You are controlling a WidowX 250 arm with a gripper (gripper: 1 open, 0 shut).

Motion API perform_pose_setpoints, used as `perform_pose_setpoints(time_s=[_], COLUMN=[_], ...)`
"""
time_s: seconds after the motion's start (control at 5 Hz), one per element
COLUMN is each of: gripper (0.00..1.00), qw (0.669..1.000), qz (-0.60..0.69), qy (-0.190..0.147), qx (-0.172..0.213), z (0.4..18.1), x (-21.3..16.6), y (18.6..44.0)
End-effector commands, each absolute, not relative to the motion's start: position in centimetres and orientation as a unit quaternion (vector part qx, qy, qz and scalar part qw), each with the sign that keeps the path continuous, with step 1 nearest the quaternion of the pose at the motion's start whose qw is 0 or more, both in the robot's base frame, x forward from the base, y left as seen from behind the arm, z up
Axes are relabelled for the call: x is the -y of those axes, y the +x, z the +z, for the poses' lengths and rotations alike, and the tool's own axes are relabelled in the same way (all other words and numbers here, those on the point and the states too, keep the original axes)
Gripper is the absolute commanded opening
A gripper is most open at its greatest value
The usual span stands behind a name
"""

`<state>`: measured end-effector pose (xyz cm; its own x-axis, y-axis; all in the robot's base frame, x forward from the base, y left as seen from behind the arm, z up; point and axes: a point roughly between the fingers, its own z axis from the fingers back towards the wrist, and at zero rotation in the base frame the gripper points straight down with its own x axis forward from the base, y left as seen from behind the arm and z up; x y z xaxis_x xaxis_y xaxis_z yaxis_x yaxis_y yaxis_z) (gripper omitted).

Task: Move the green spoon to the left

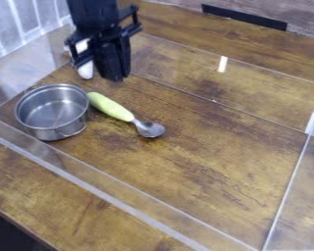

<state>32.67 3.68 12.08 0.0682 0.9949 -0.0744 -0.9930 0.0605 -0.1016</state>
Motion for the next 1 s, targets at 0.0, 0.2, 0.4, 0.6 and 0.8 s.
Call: perform_pose_setpoints(time_s=[0.0,0.2,0.4,0.6,0.8], gripper=[0.00,0.00,1.00,1.00,1.00], qw=[0.709,0.710,0.710,0.721,0.732], qz=[0.697,0.697,0.696,0.684,0.673], qy=[-0.092,-0.093,-0.094,-0.095,-0.094], qx=[0.049,0.050,0.053,0.054,0.055], z=[14.8,14.8,14.4,13.2,11.7], x=[-3.2,-3.7,-4.1,-3.8,-3.3], y=[32.4,32.4,32.4,33.0,33.6])
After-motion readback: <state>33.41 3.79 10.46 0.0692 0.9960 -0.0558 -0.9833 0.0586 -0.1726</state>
